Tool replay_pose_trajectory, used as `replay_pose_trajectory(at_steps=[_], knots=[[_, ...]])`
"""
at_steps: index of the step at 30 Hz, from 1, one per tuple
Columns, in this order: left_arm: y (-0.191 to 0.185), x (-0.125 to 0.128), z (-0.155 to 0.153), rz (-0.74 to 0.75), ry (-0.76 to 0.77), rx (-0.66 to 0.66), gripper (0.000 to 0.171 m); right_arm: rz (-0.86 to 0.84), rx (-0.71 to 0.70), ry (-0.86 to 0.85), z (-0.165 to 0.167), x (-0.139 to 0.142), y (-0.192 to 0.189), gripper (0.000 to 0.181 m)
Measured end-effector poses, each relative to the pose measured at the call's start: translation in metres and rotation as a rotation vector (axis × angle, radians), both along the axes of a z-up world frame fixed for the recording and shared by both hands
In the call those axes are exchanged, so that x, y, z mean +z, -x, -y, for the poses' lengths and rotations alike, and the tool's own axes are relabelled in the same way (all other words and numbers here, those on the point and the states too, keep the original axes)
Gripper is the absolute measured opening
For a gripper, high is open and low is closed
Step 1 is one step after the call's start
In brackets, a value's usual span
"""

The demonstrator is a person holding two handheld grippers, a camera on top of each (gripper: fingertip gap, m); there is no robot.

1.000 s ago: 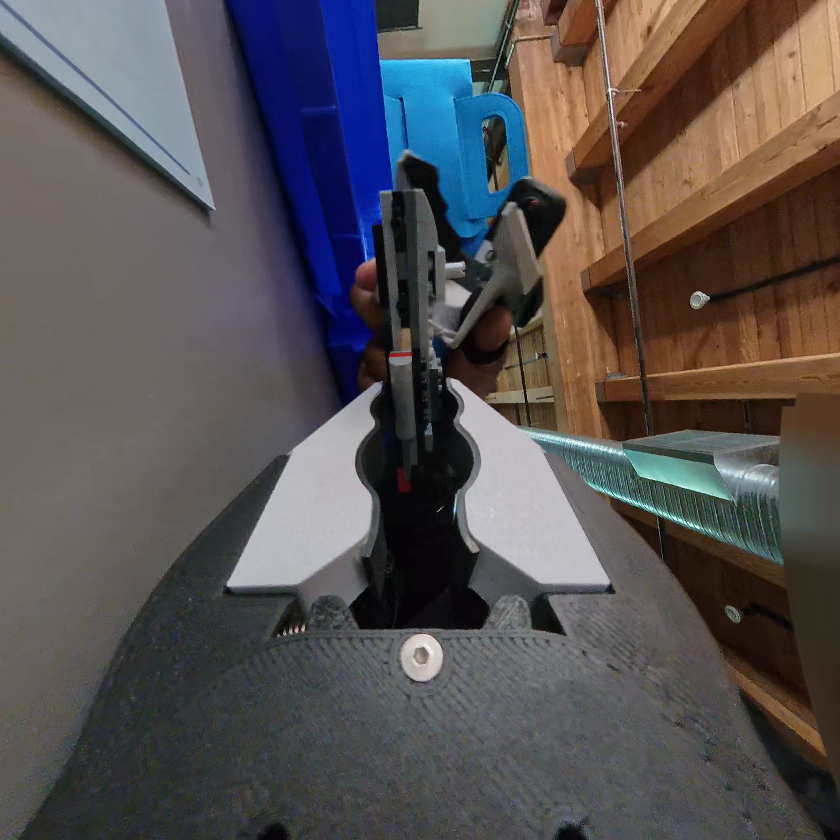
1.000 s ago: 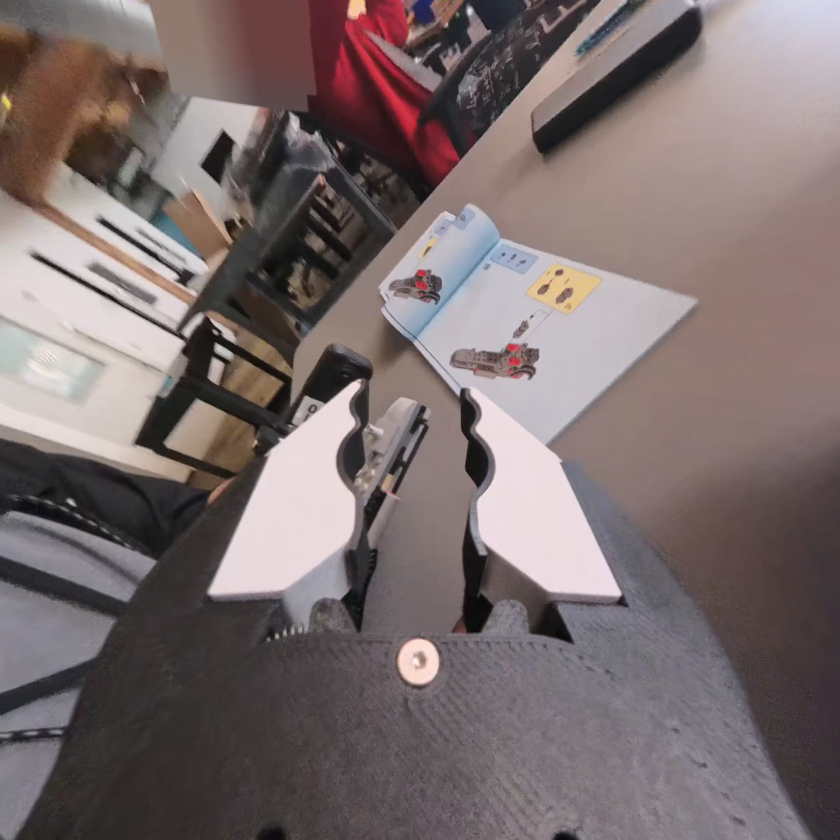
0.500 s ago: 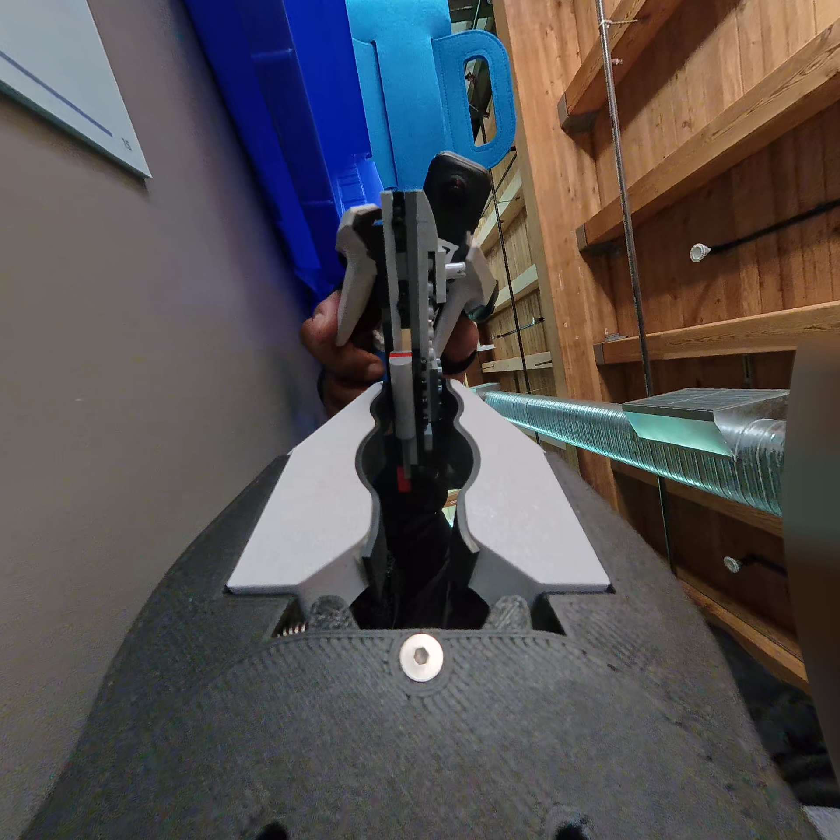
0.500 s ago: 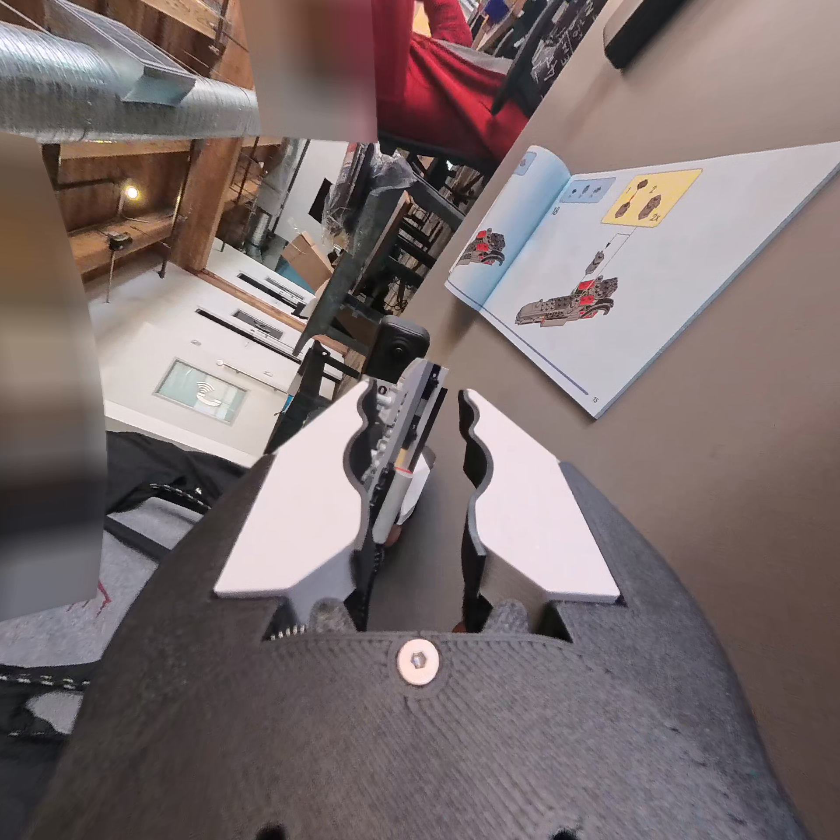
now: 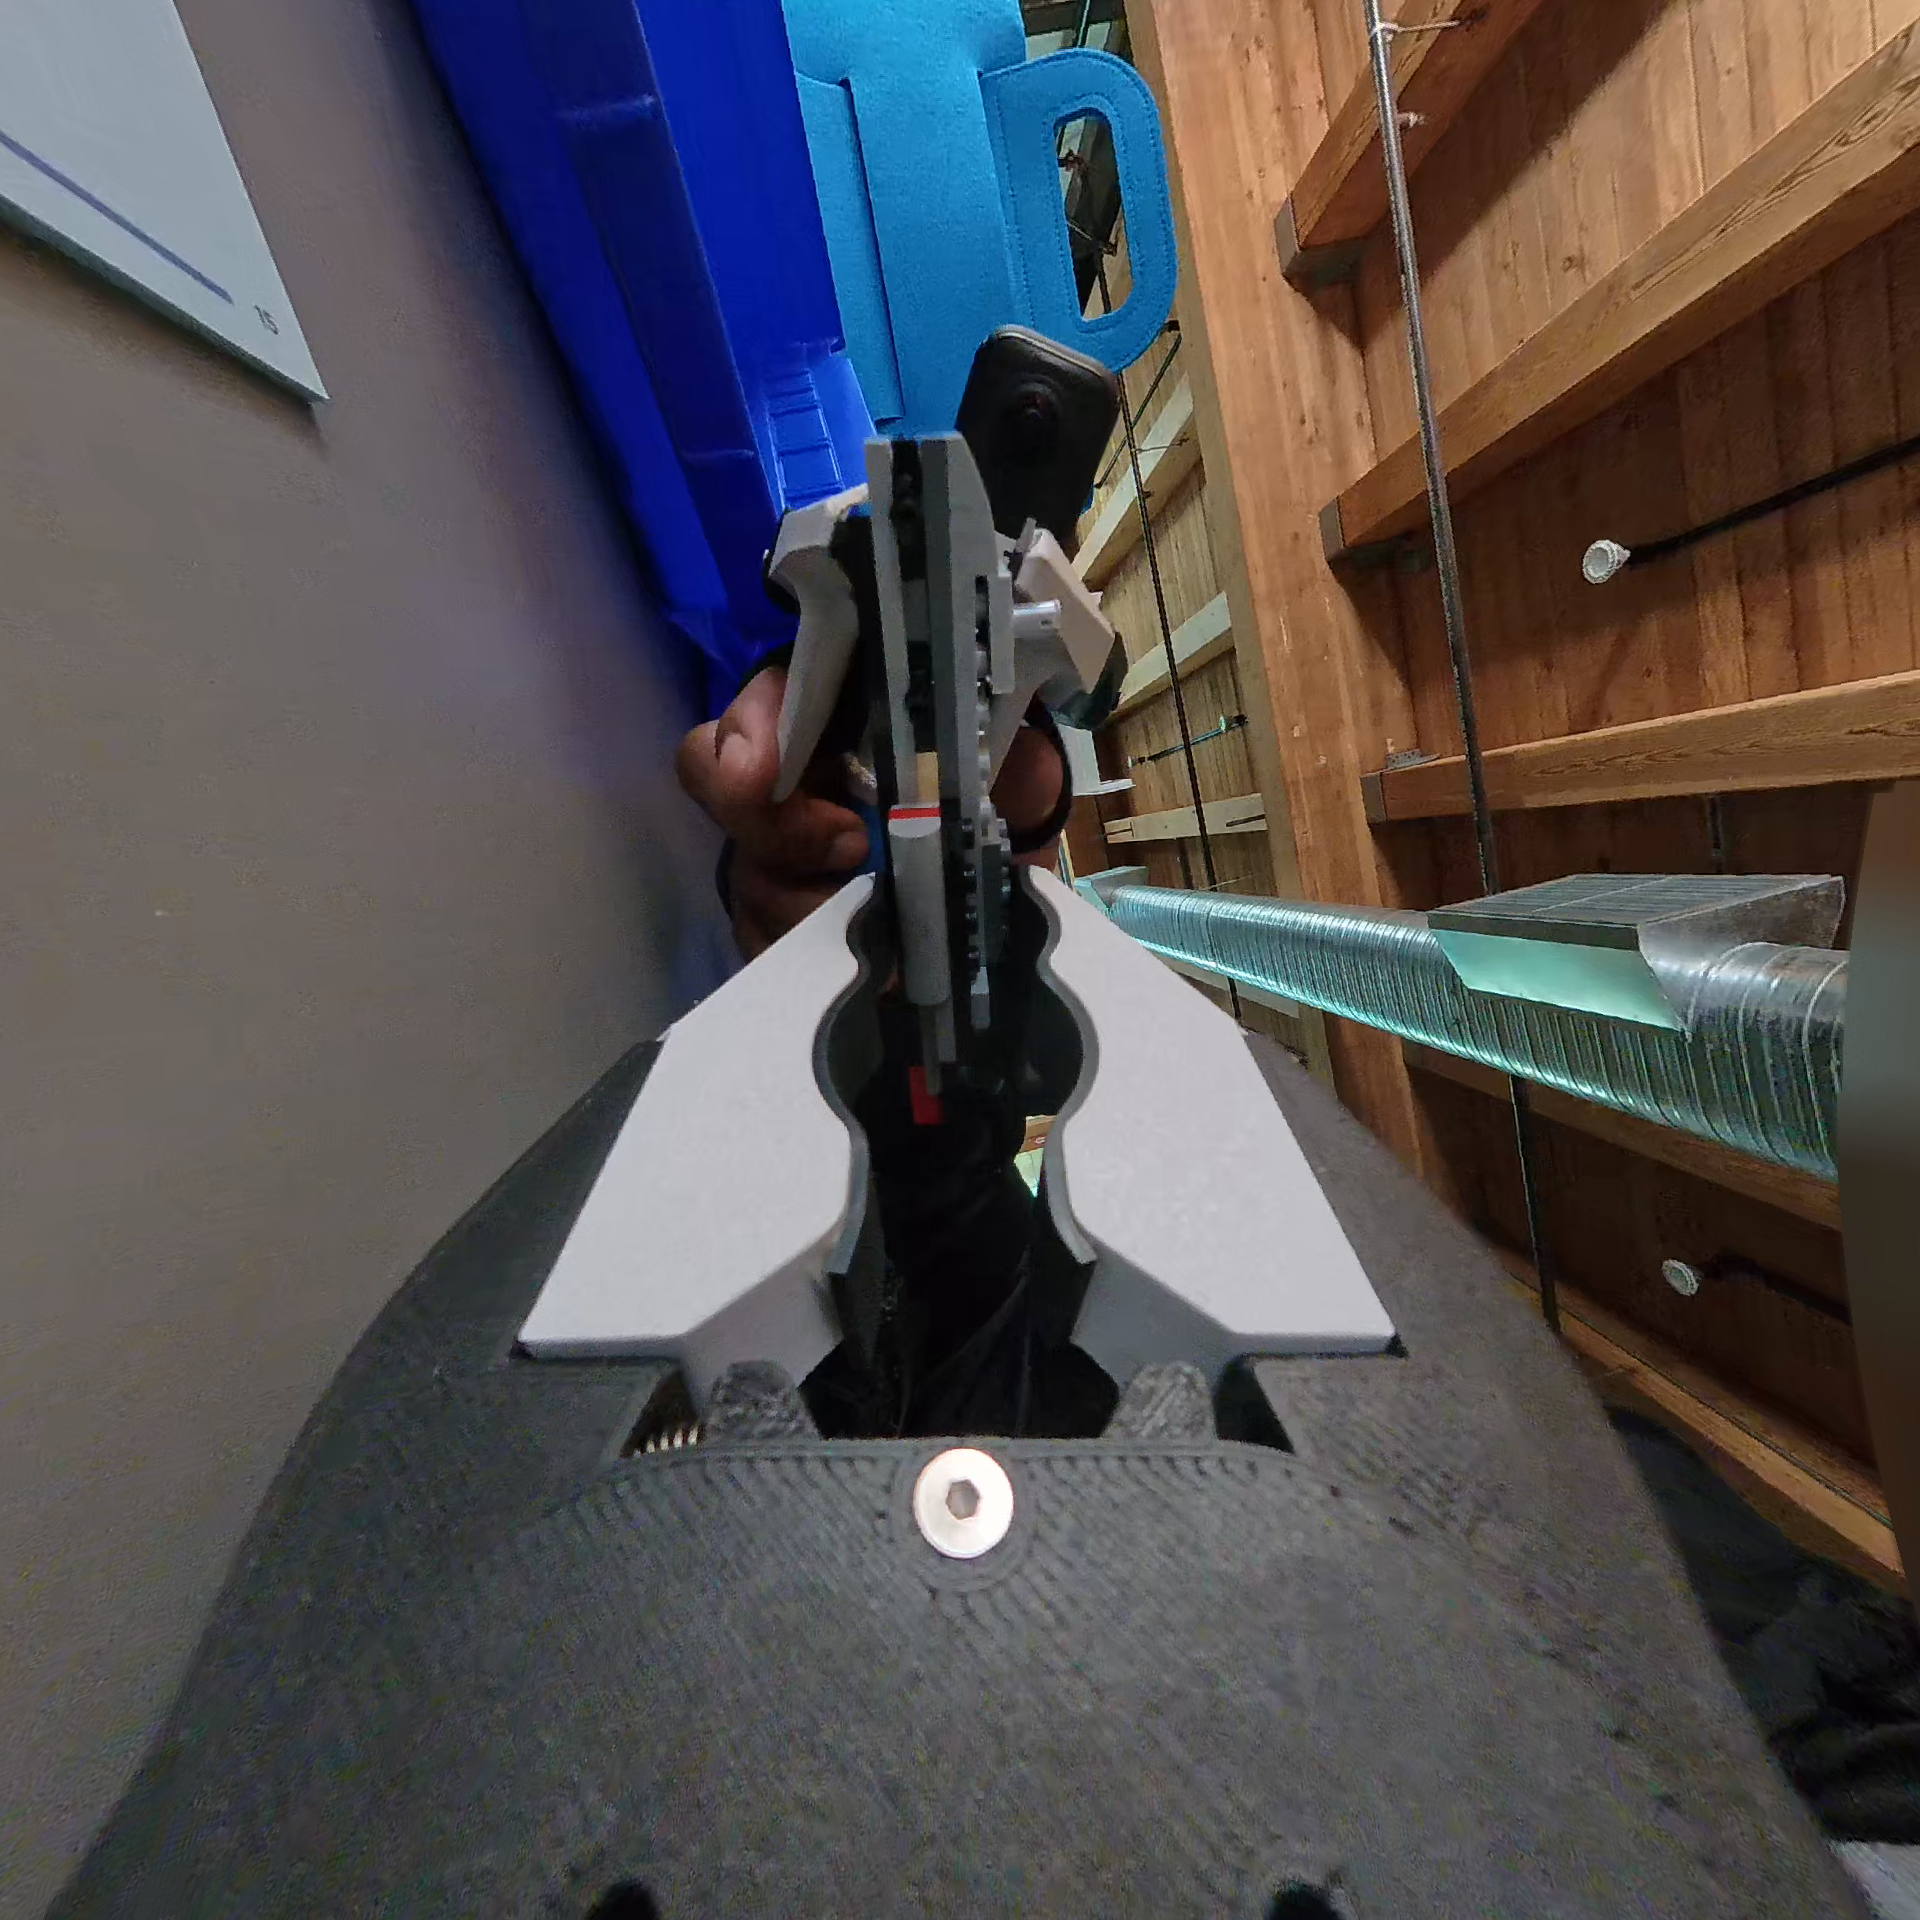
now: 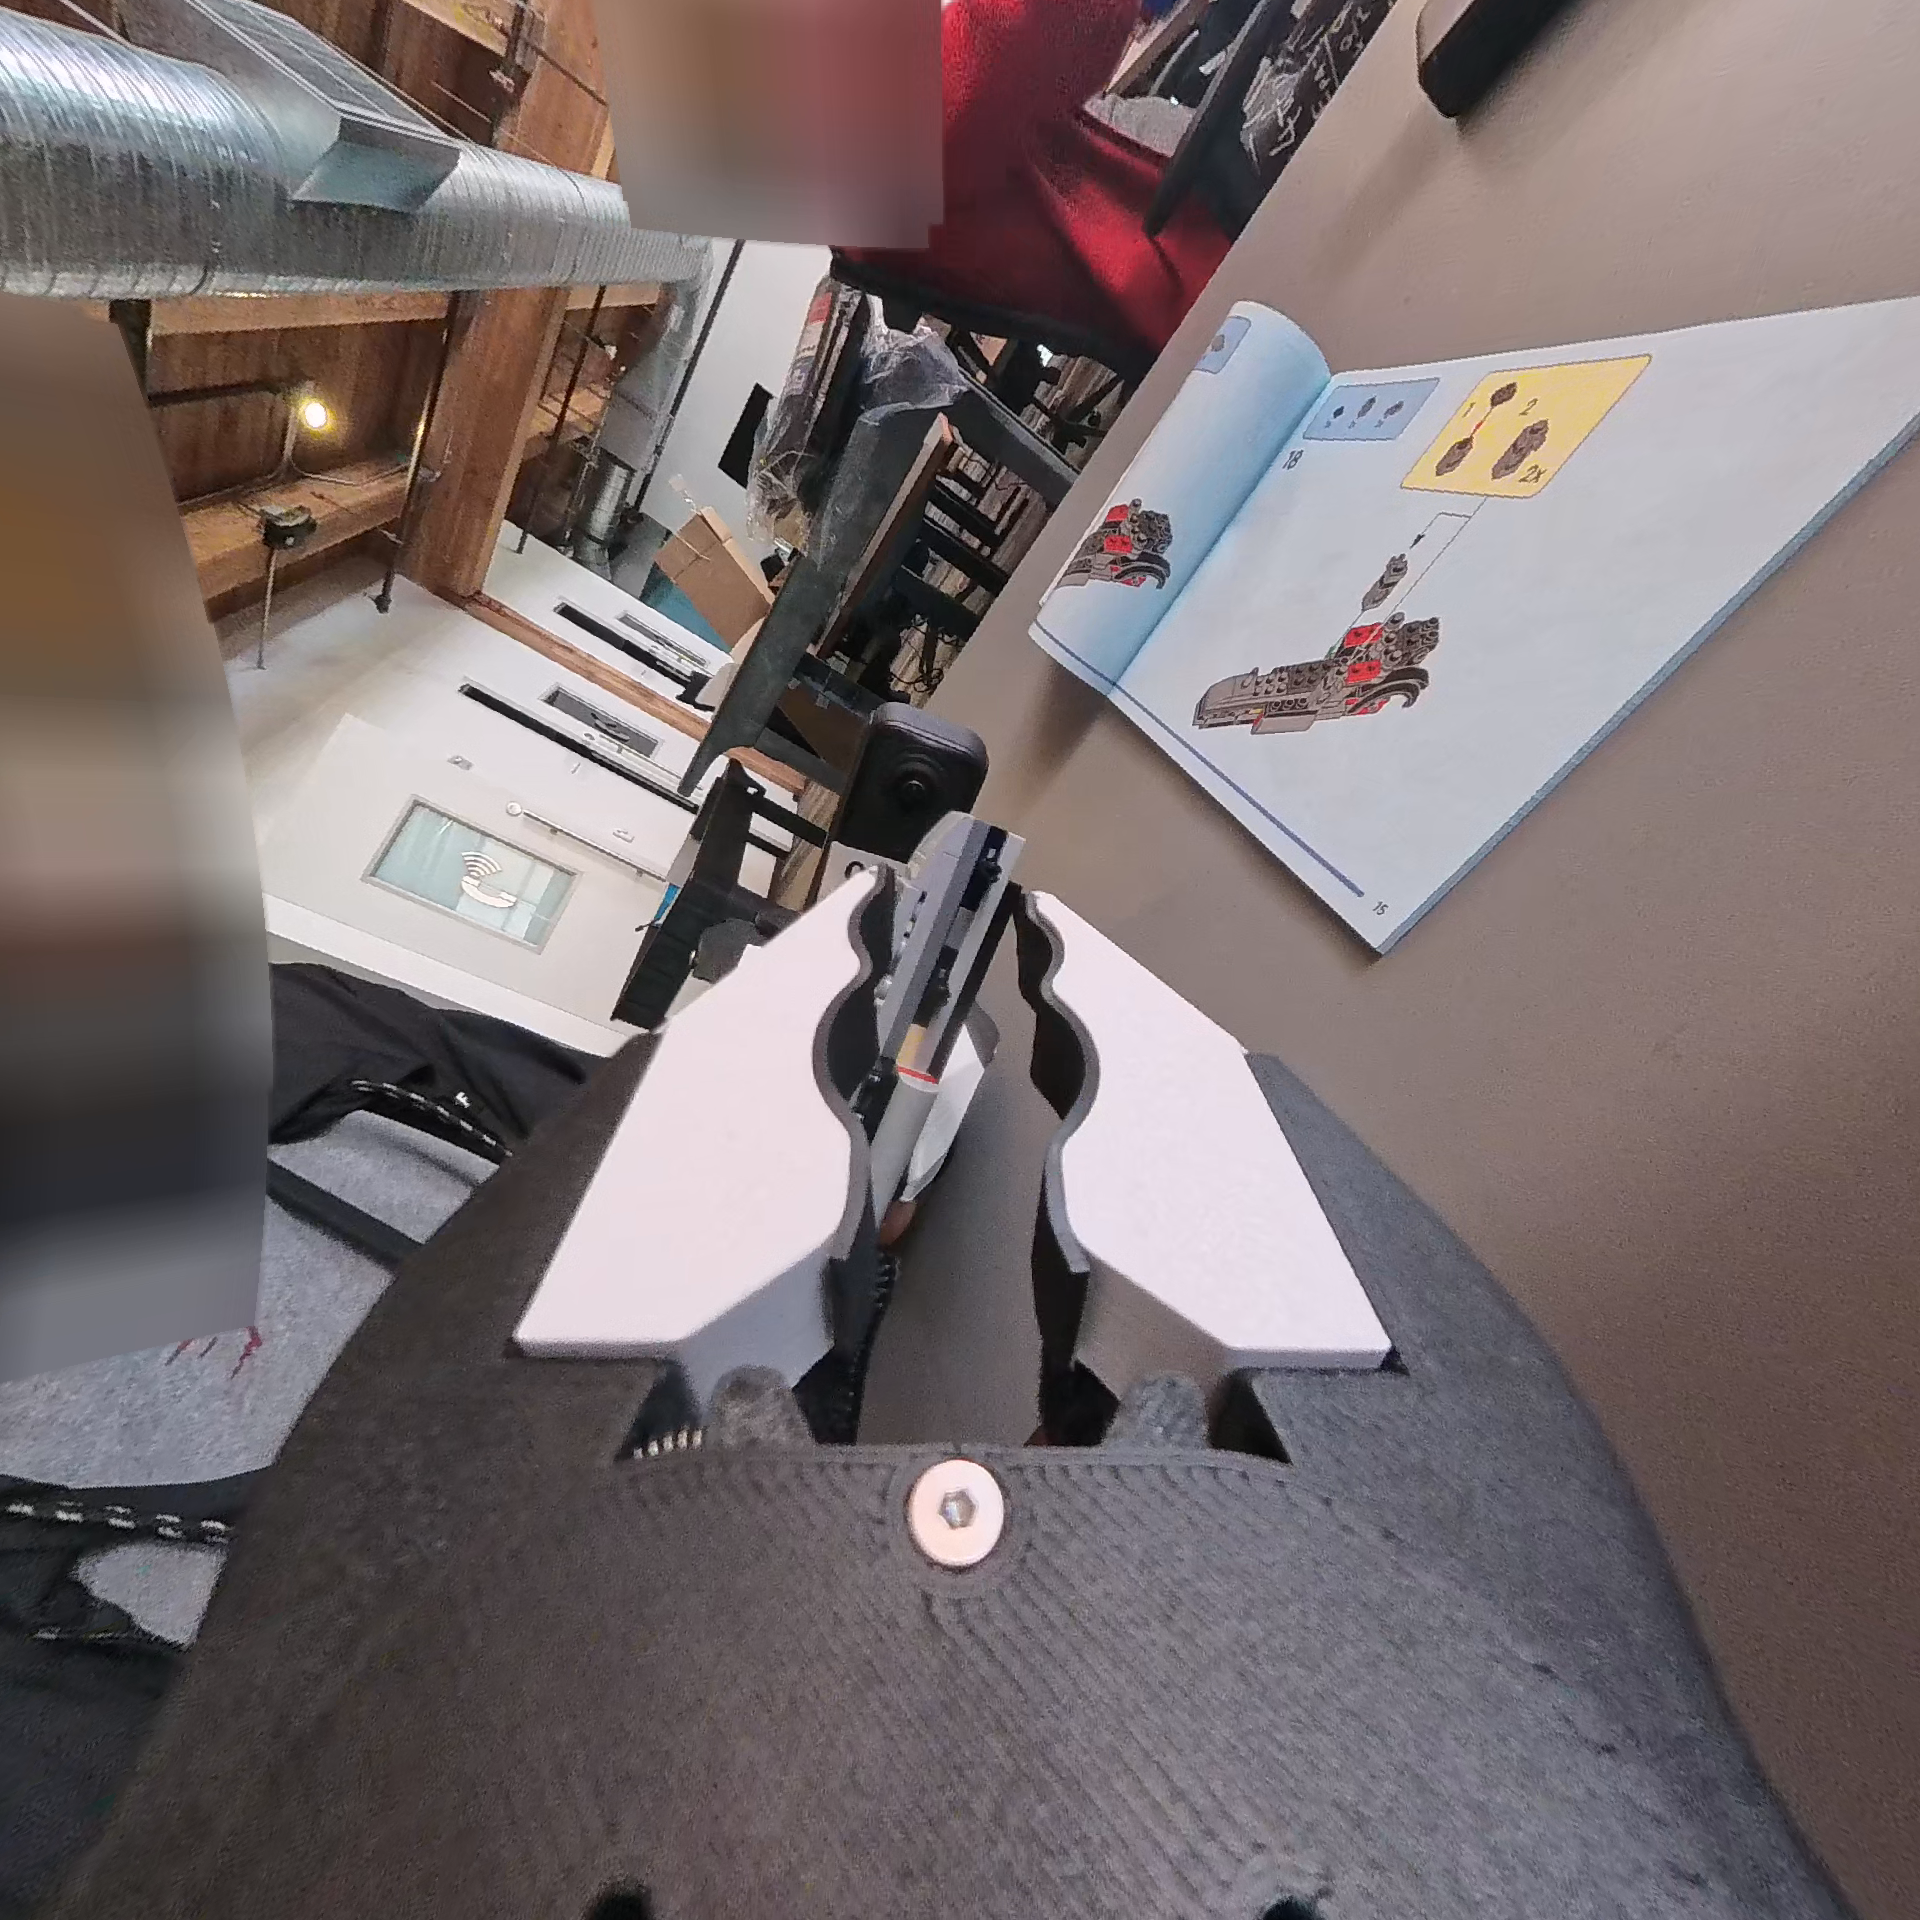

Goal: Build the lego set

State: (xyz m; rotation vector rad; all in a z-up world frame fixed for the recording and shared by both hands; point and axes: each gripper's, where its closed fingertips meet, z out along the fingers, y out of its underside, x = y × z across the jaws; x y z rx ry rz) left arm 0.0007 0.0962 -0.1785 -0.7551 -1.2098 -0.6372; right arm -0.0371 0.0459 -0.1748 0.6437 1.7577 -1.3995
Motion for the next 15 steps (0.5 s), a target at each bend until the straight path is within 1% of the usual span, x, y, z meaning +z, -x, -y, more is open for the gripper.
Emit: replay_pose_trajectory(at_steps=[15], knots=[[-0.0007,0.0,-0.0013,-0.003,0.007,-0.005,0.021,-0.146,-0.013,-0.022,-0.0002,-0.0009,-0.0009,0.022]])
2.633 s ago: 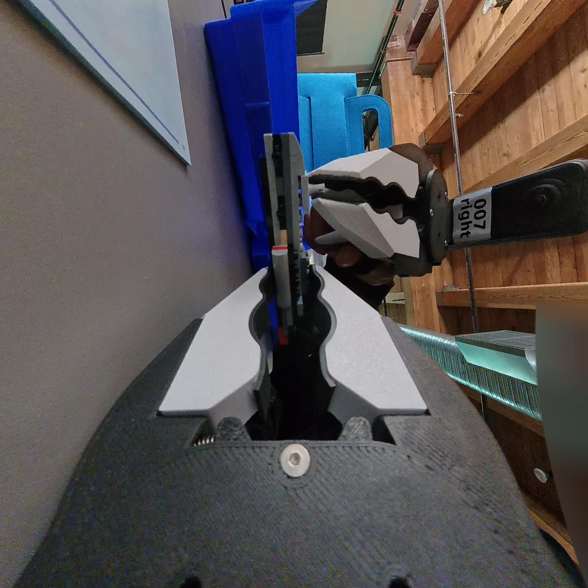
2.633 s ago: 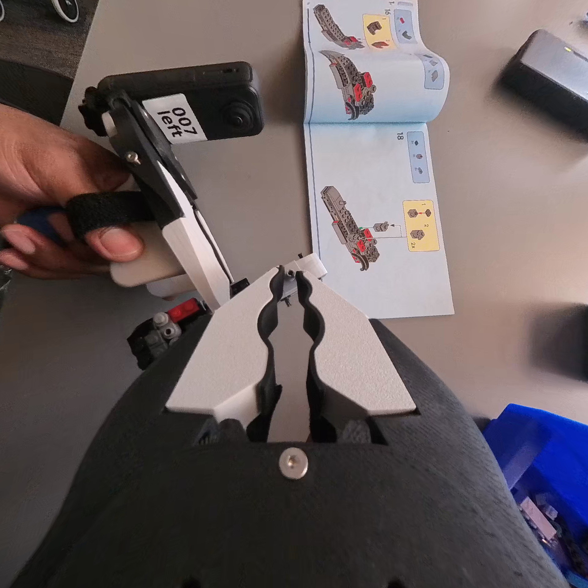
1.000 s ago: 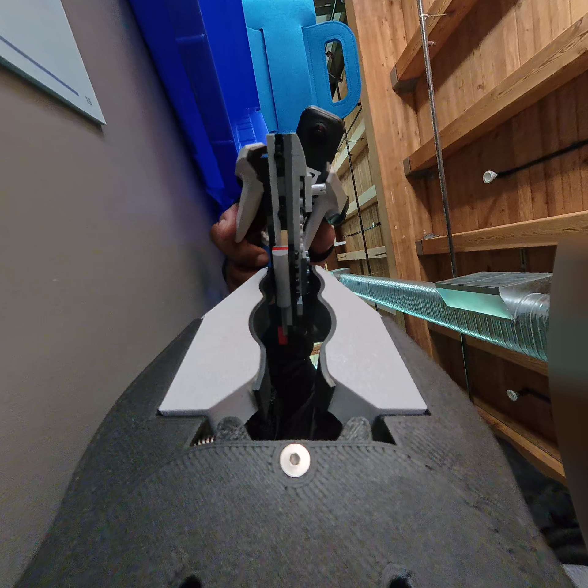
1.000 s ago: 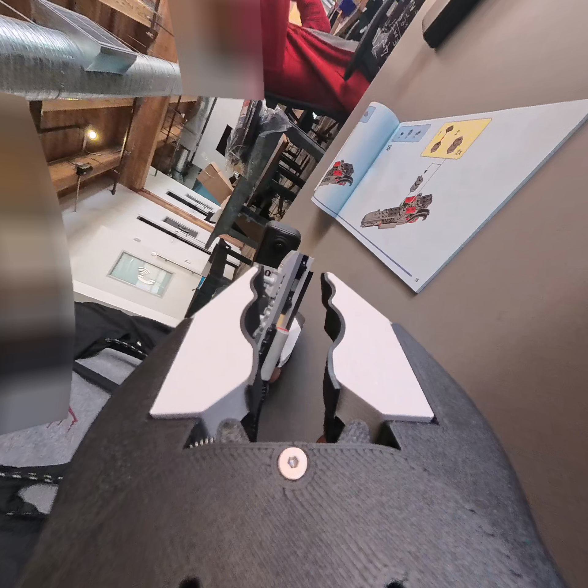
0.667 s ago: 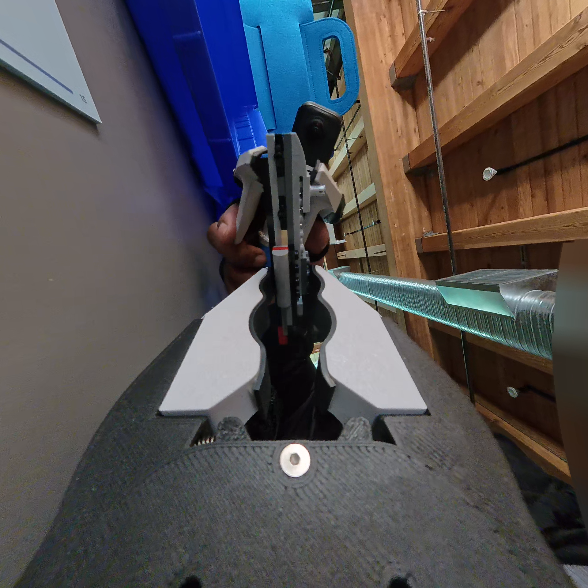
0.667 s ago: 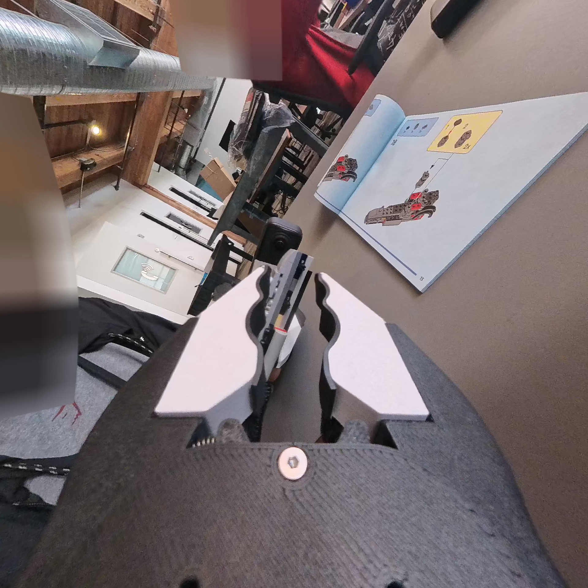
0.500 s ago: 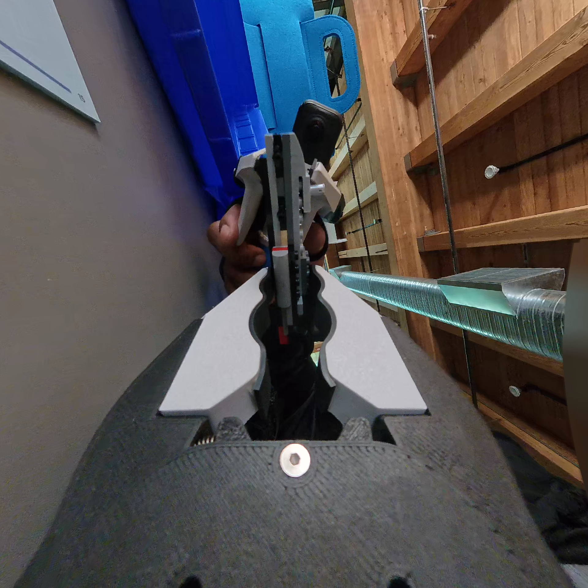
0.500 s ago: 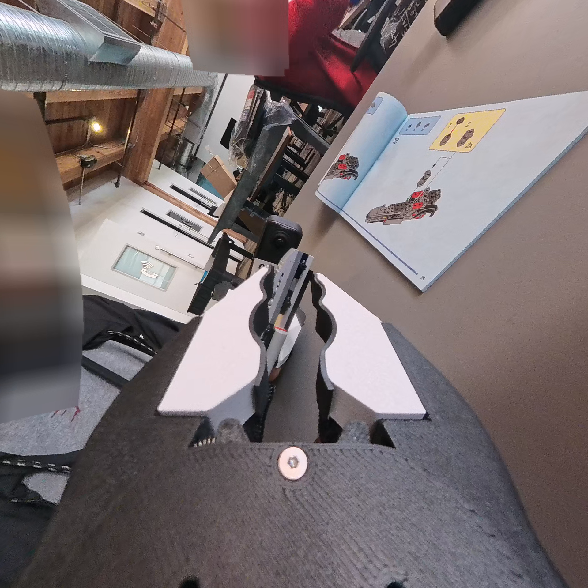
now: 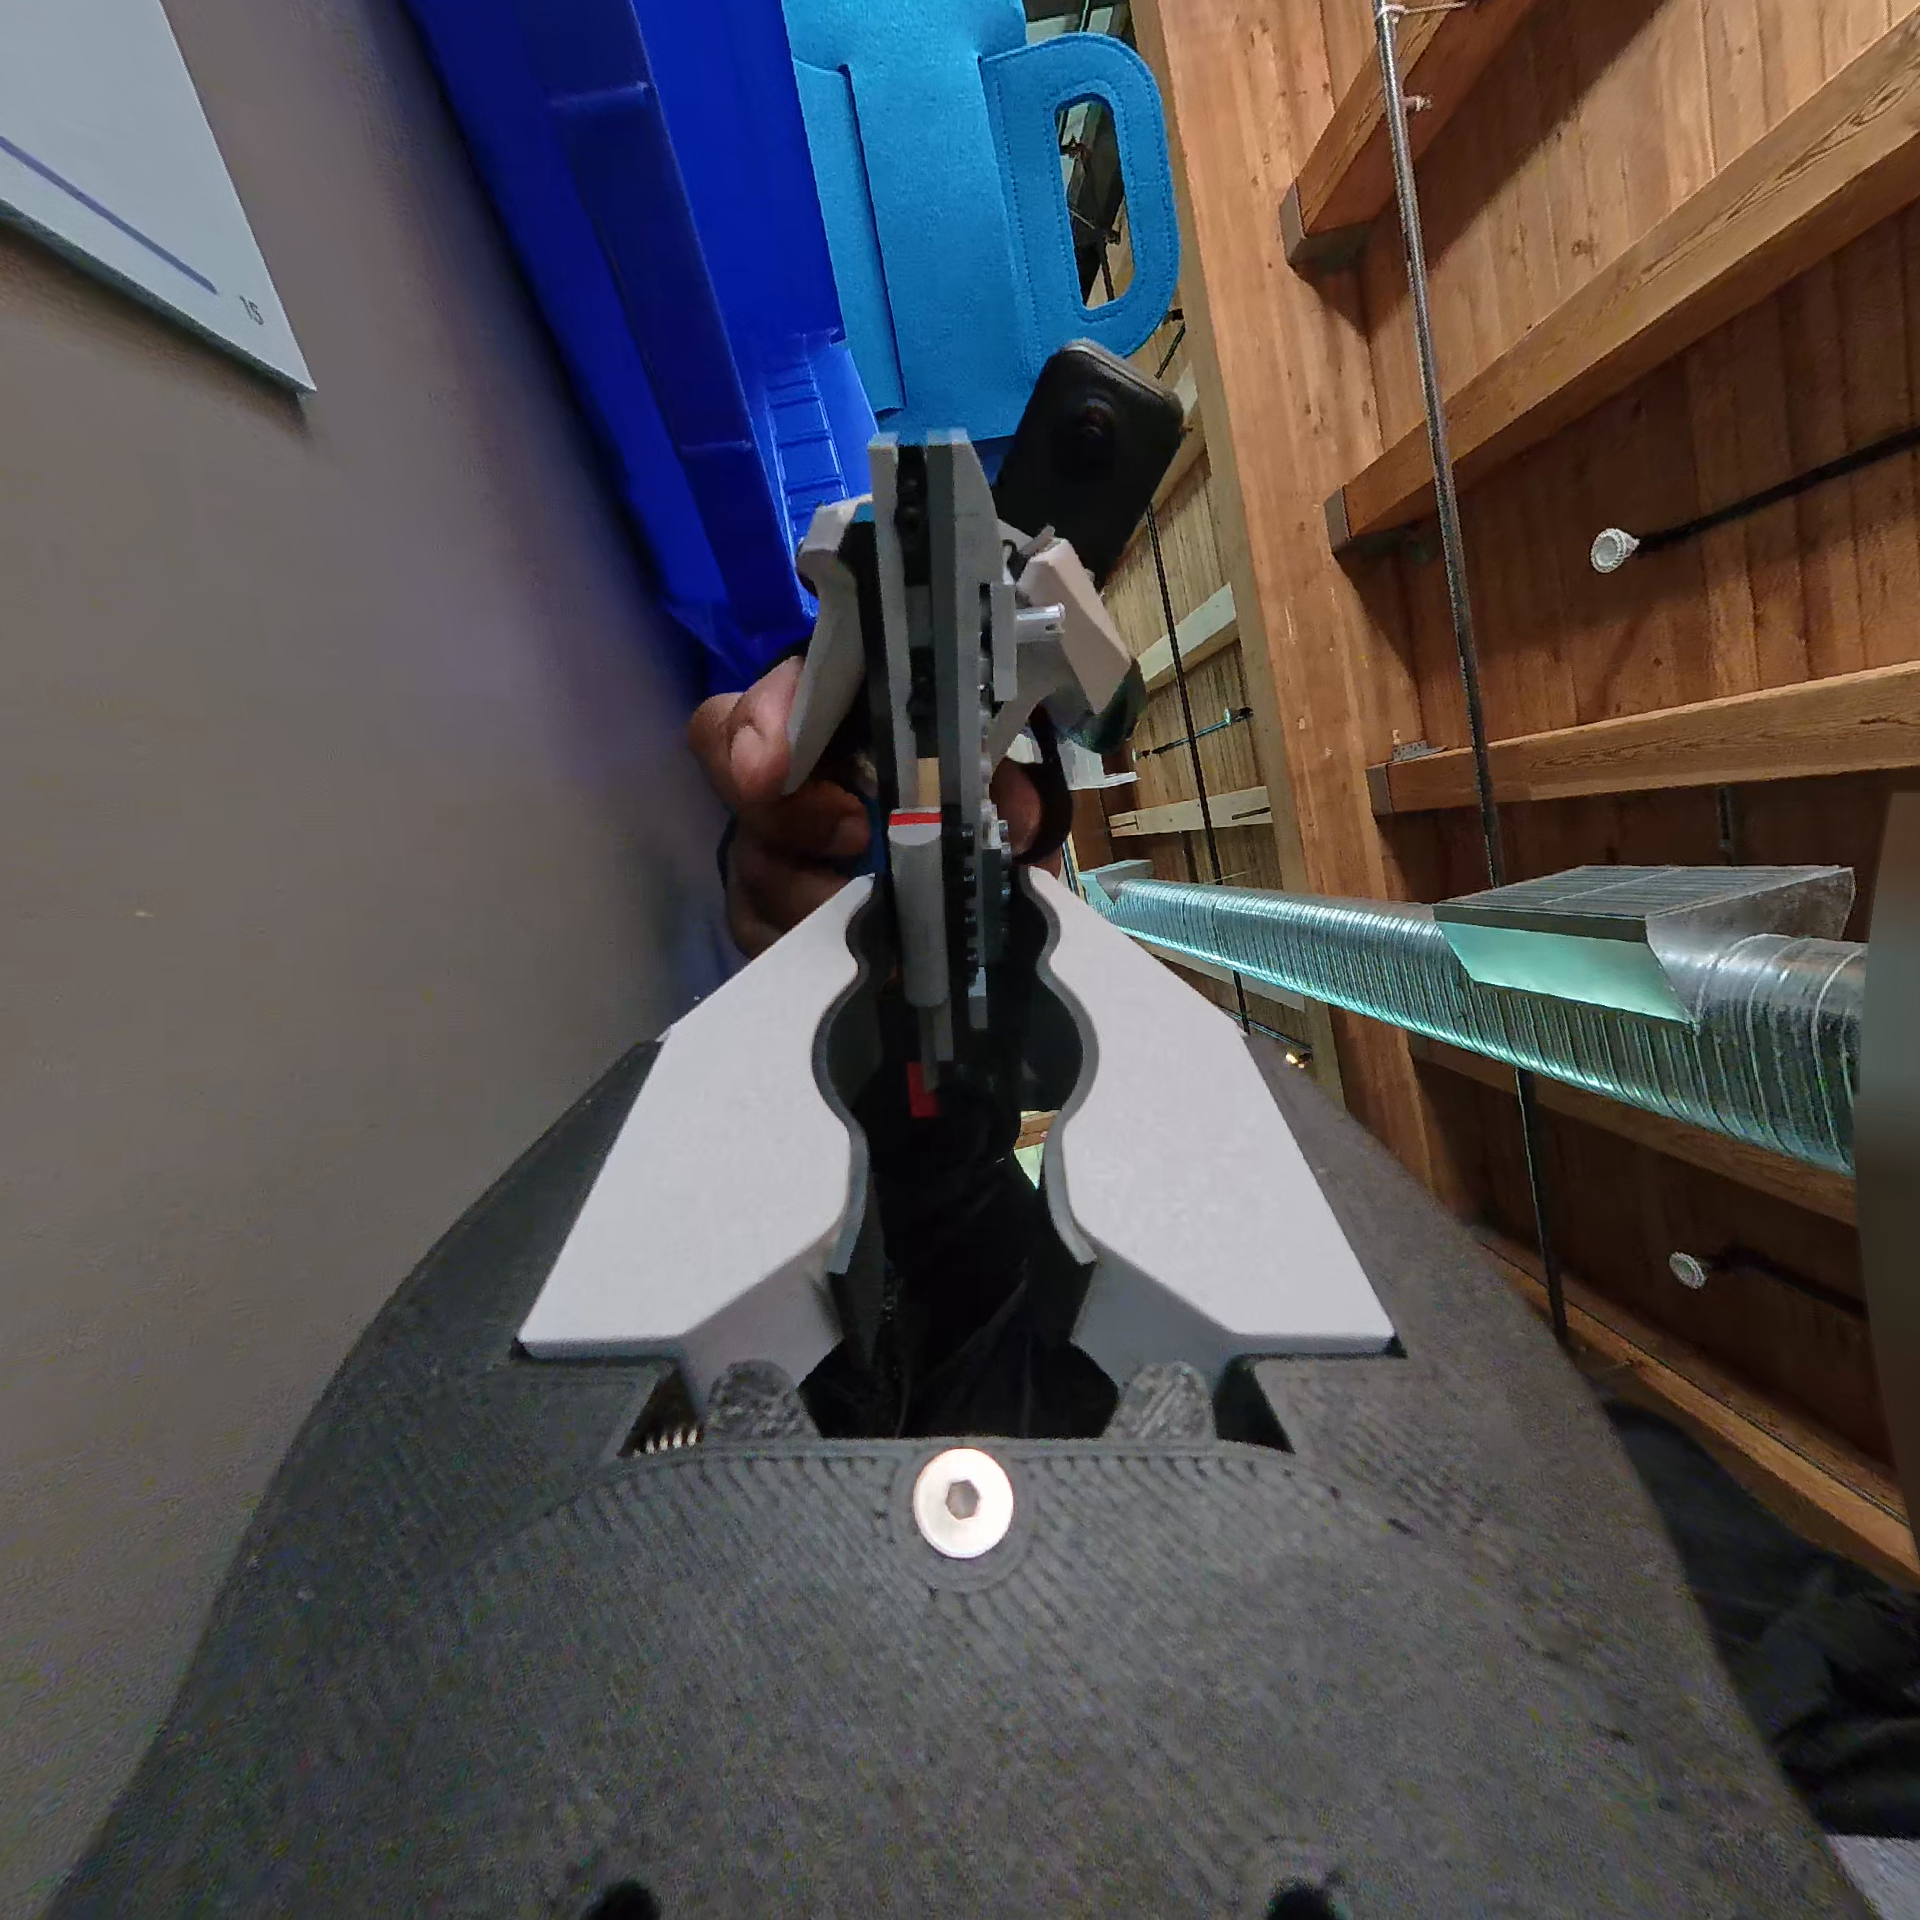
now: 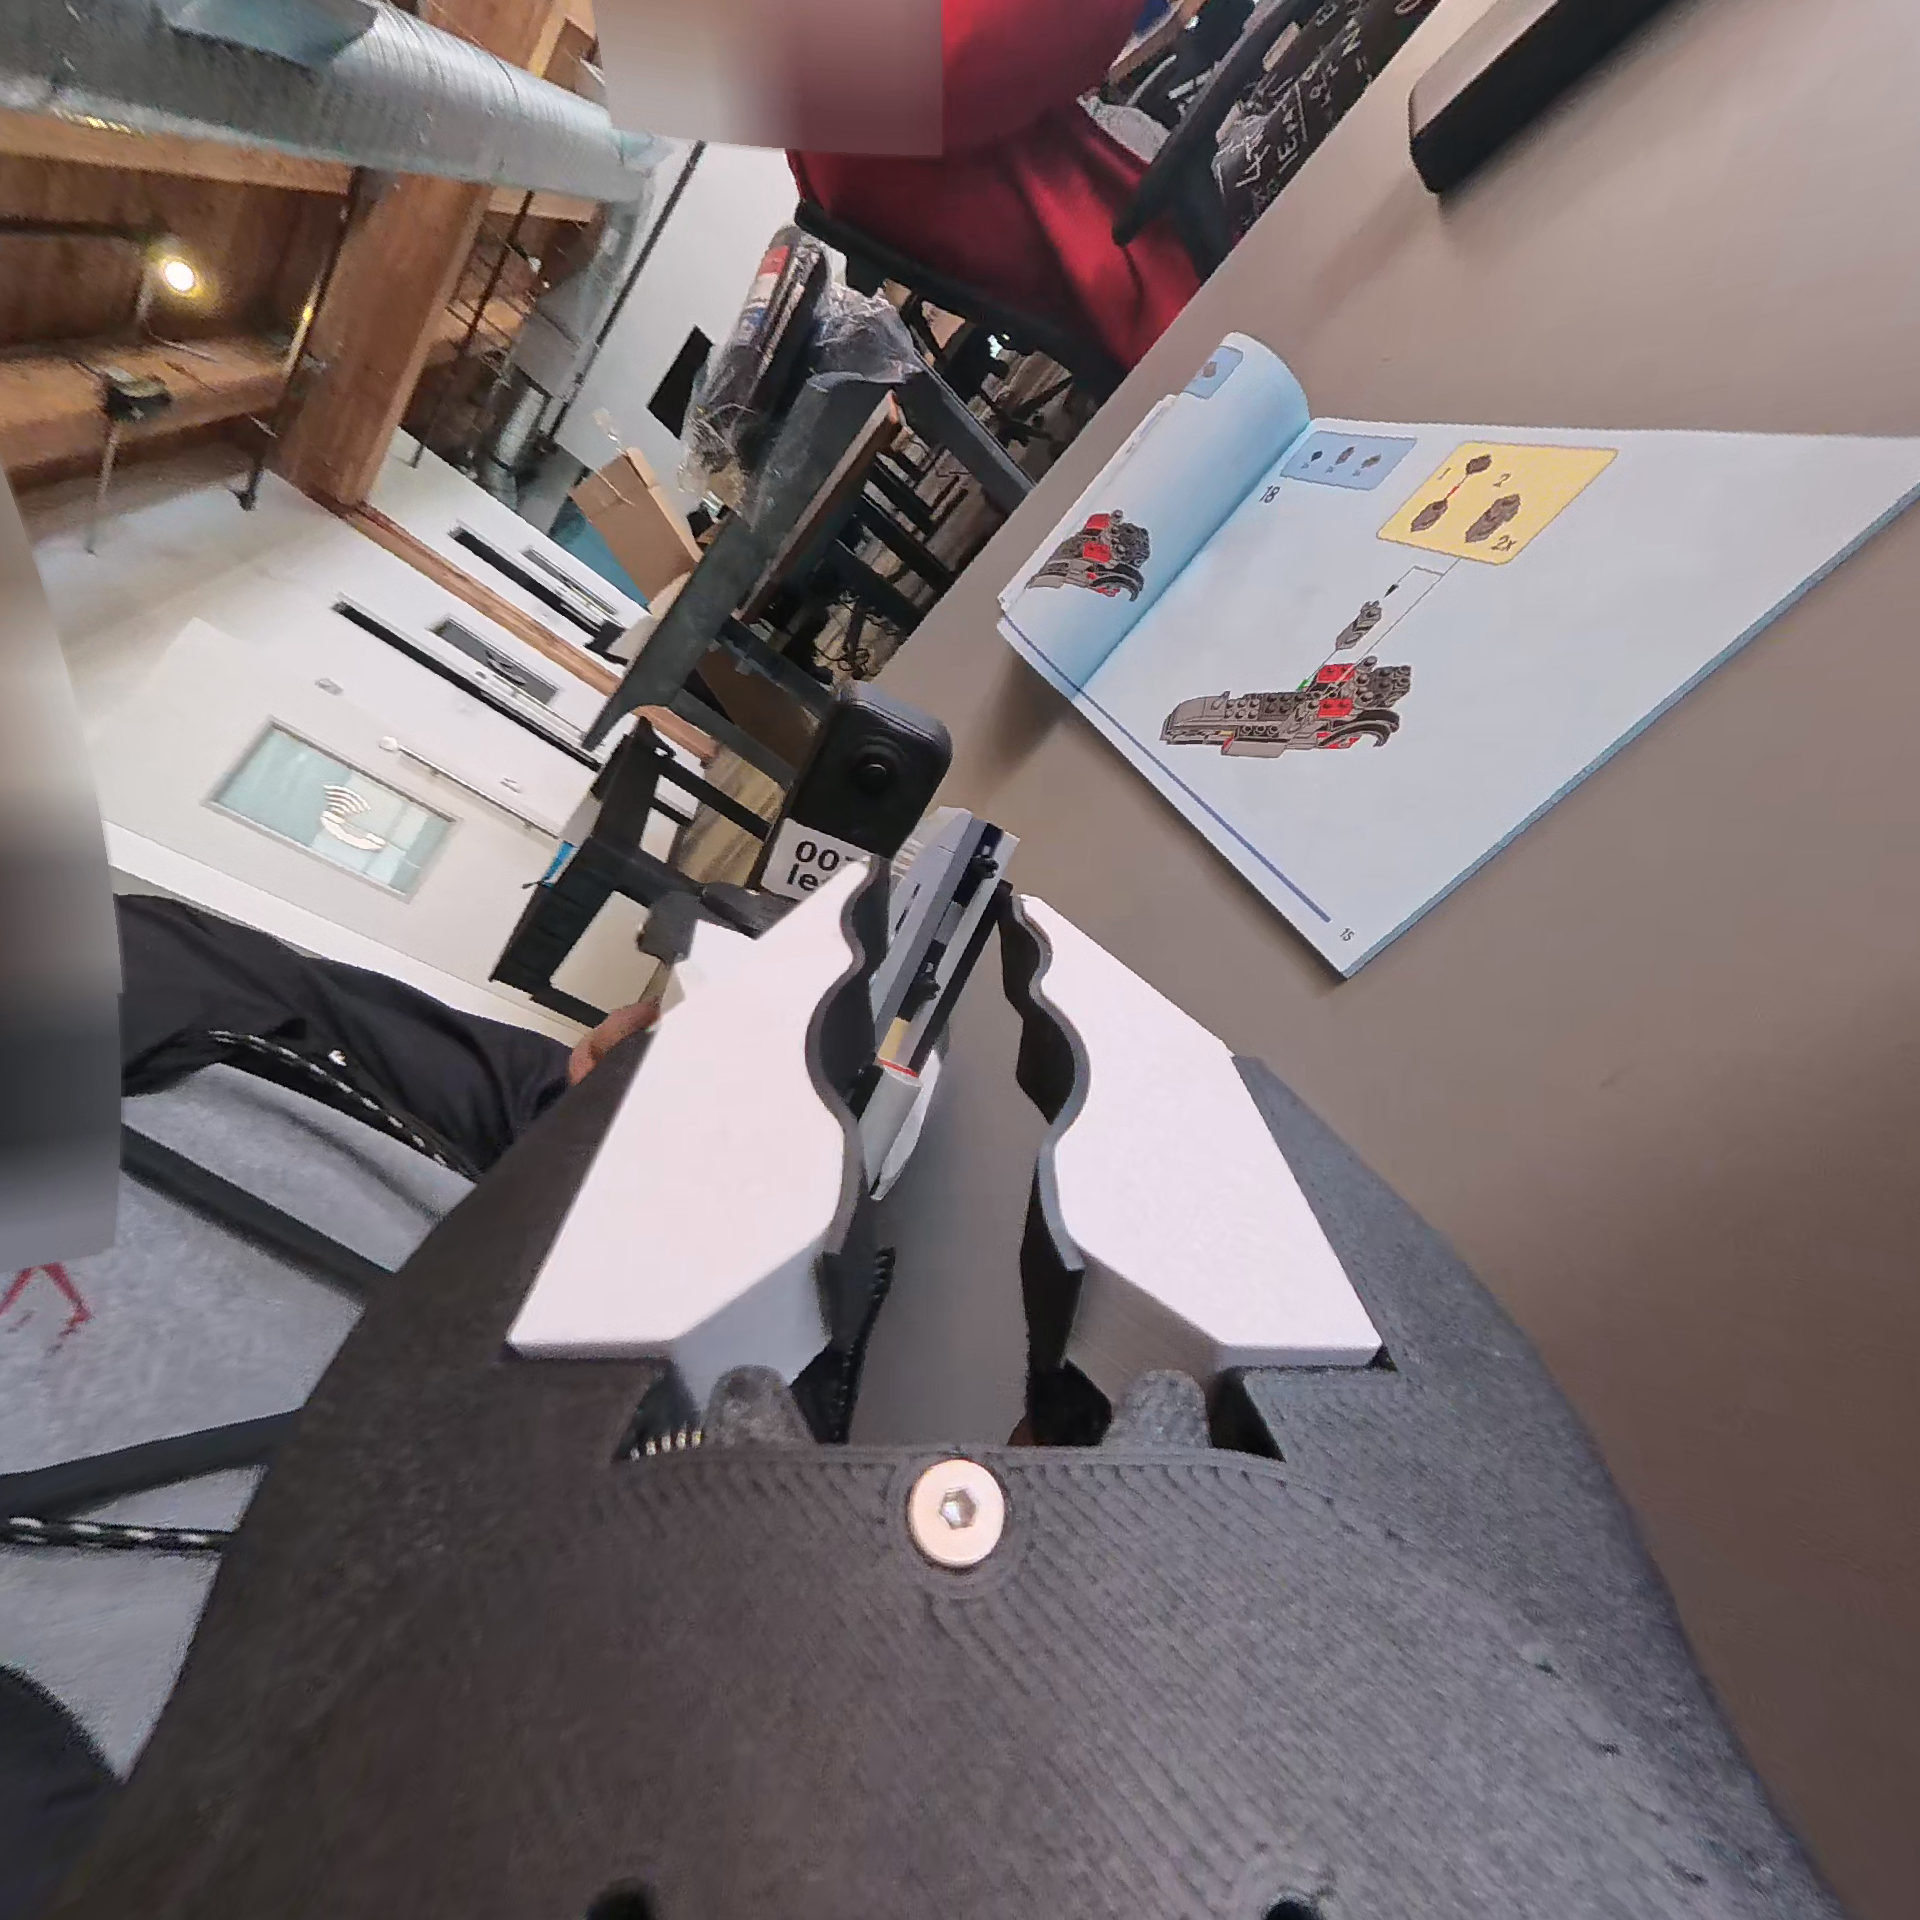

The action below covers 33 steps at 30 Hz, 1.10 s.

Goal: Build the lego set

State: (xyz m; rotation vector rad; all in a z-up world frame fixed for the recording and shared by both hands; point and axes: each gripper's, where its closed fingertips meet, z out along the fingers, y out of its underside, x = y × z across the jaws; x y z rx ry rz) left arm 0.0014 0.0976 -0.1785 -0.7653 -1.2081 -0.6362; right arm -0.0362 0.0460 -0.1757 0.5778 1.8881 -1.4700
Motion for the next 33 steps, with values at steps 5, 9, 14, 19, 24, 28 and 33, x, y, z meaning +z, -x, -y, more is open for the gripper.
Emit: replay_pose_trajectory(at_steps=[5,9,14,19,24,28,33], knots=[[0.0,0.0,0.0,0.002,0.002,-0.003,0.021,-0.043,-0.001,-0.009,0.0,-0.001,-0.001,0.022],[-0.001,-0.001,-0.001,0.003,0.006,-0.009,0.021,-0.066,0.007,-0.015,0.001,-0.001,-0.003,0.021],[-0.001,-0.001,-0.002,0.0,0.007,-0.011,0.021,-0.081,0.011,-0.017,0.001,-0.001,-0.005,0.021],[-0.001,-0.001,-0.002,0.0,0.007,-0.015,0.021,-0.101,0.013,-0.021,0.002,0.0,-0.006,0.022],[-0.002,0.0,-0.003,-0.003,0.007,-0.018,0.021,-0.116,0.014,-0.022,0.002,0.0,-0.007,0.022],[-0.002,0.001,-0.002,-0.011,0.003,-0.018,0.021,-0.099,0.014,-0.011,0.003,0.003,-0.008,0.021],[-0.004,0.006,-0.002,-0.037,-0.017,-0.028,0.022,-0.099,-0.003,0.011,0.005,0.01,-0.008,0.023]])
